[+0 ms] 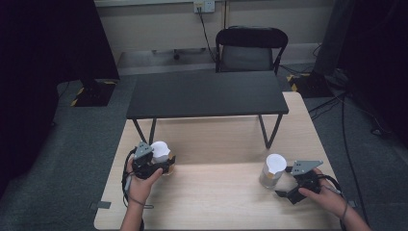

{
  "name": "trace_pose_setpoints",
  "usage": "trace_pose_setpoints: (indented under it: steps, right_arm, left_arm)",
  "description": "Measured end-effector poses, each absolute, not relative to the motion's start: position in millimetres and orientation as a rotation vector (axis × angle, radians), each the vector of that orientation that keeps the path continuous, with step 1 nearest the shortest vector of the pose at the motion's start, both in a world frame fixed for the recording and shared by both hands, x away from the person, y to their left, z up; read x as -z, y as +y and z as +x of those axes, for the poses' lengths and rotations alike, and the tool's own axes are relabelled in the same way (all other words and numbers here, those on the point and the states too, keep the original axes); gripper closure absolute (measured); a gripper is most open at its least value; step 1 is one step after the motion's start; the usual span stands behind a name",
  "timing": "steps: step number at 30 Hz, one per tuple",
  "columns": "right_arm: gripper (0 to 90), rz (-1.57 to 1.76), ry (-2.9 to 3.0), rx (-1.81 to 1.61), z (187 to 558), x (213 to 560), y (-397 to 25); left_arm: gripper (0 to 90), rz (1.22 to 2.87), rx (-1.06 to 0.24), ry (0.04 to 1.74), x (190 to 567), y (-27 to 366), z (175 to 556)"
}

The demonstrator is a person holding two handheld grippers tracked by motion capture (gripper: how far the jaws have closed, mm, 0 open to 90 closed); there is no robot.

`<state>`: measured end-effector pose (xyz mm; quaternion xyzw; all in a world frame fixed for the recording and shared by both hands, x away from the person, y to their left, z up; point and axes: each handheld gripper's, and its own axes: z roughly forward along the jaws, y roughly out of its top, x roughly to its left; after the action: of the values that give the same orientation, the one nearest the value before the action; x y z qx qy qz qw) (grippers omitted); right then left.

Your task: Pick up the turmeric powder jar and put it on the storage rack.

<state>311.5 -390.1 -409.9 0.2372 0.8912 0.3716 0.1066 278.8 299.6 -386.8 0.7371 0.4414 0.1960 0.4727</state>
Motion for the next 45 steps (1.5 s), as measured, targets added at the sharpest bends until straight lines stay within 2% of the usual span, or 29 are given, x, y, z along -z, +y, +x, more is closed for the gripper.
trace_pose_setpoints:
  steps: [32, 45]
  right_arm:
    - [0.0, 0.697, 2.625, -1.094, 312.0, 409.9, -390.1]
    - [0.0, 0.698, 2.626, -1.094, 312.2, 409.8, -390.0]
  left_arm:
    - [29.6, 1.888, -0.424, 0.996, 282.0, 296.7, 300.0]
    - [29.7, 1.921, -0.452, 0.995, 234.3, 292.7, 305.9]
